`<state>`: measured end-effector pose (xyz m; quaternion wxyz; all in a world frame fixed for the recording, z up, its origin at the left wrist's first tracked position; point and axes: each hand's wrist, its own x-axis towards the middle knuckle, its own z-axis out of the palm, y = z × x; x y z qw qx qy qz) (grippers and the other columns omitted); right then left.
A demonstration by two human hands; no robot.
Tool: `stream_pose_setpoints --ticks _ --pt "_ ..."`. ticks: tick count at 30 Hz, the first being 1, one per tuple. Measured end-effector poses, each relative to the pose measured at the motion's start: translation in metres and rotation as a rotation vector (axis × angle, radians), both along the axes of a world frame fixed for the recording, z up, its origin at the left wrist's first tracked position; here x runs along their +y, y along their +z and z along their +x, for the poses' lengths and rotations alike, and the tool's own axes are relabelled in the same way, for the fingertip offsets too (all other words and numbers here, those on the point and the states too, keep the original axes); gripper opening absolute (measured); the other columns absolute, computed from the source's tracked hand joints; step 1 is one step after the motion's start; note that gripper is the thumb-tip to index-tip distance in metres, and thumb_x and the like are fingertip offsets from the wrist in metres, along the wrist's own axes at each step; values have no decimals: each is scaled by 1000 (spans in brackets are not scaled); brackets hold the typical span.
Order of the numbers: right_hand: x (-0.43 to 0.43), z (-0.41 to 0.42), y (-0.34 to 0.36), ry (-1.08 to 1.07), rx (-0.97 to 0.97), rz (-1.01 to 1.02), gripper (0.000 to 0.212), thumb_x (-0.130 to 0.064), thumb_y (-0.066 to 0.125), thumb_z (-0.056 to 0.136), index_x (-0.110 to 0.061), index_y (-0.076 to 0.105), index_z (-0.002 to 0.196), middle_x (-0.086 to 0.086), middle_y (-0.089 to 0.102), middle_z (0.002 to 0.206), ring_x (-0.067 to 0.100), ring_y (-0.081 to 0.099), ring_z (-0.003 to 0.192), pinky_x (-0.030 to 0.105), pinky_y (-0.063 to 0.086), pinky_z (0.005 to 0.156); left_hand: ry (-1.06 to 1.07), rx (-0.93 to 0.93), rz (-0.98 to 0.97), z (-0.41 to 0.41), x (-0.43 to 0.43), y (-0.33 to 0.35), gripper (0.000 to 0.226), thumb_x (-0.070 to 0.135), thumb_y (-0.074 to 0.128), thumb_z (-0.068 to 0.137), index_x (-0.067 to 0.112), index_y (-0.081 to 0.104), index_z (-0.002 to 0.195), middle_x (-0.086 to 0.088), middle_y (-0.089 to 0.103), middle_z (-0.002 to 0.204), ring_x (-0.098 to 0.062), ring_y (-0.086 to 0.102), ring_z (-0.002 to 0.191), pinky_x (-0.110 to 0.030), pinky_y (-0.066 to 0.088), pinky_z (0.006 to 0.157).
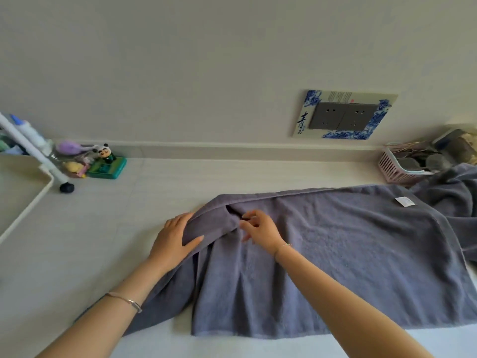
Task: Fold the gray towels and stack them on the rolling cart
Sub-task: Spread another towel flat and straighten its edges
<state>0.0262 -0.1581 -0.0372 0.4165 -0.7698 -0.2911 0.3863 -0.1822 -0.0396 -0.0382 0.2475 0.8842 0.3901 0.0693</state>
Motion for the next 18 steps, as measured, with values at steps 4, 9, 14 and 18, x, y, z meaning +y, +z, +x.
stream_pose_setpoints --ticks 4,9,14,18 --pt "15 -43 -7 -43 155 -67 52 -27 64 88 -9 39 130 8 48 126 17 63 70 22 51 56 121 66 -136 -47 16 -7 56 43 51 93 14 41 140 -6 48 140 -26 40 129 -33 34 105" --pt "31 -59 1 -128 121 -44 63 -30 64 89 -7 34 139 11 56 119 19 61 74 28 55 67 111 177 -193 -79 28 -10 37 39 50 95 16 56 124 -1 65 111 -24 51 112 -31 43 91" --pt "38 -72 8 -39 -23 -115 43 -30 67 87 -8 56 122 1 51 89 13 52 73 25 46 67 -83 322 -362 -107 40 -3 20 37 59 89 21 55 79 6 50 75 -17 51 80 -26 37 67" --pt "41 -92 18 238 -362 12 51 -41 72 79 -28 54 125 -2 45 128 15 40 120 32 34 104 -146 88 -543 -113 43 24 18 25 59 92 21 48 78 8 45 67 -7 41 62 -15 31 54"
